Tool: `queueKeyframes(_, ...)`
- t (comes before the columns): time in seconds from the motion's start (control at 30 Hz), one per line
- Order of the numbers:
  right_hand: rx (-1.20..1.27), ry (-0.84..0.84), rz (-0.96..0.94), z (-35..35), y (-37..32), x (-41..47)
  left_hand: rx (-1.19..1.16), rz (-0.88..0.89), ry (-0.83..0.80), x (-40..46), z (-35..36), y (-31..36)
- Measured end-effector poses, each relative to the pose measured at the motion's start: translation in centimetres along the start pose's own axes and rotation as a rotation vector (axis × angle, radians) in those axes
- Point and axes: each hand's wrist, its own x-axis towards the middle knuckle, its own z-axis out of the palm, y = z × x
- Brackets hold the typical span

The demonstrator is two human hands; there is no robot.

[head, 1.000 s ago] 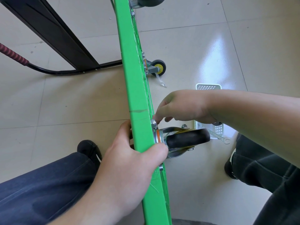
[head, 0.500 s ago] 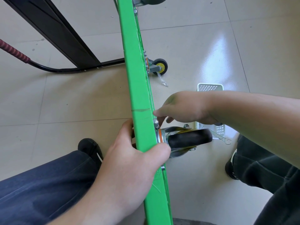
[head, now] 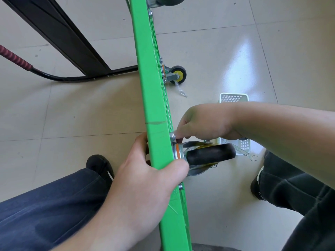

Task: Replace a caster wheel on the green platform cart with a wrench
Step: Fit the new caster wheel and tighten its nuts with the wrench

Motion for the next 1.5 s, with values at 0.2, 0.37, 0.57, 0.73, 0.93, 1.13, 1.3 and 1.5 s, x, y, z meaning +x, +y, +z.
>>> queueKeyframes(0.2, 0.055, 0.012, -0.003, -0.32, -0.17, 0.08, 0.004, 0.01, -0.006, 0.06, -0.02, 0.15)
queueKeyframes(0.37, 0.036, -0.018, -0.008, -0.04, -0.05, 0.27, 0.002, 0.015, -0.005, 0.05, -0.01, 0.09)
queueKeyframes(0.57, -0.012, -0.012, -0.003, -0.09, -0.28, -0.29, -0.009, 0.011, -0.001, -0.01, 0.01, 0.06)
queueKeyframes(0.73, 0.002, 0.023, 0.0, -0.37, -0.33, -0.15, -0.008, 0.012, -0.008, 0.08, 0.06, -0.05)
queueKeyframes(0.93, 0.007, -0.02, 0.007, -0.15, -0.26, -0.09, -0.024, 0.019, -0.007, 0.17, 0.01, -0.25)
queueKeyframes(1.13, -0.038, -0.004, -0.001, -0.1, -0.44, -0.32, -0.047, 0.02, -0.015, 0.31, -0.01, -0.45)
queueKeyframes(1.3, -0.003, 0.0, 0.001, -0.07, -0.58, -0.24, -0.057, 0.019, -0.014, 0.35, 0.04, -0.53)
queueKeyframes(1.5, 0.014, -0.028, 0.007, 0.28, -0.4, -0.12, -0.054, 0.022, -0.008, 0.32, -0.02, -0.54)
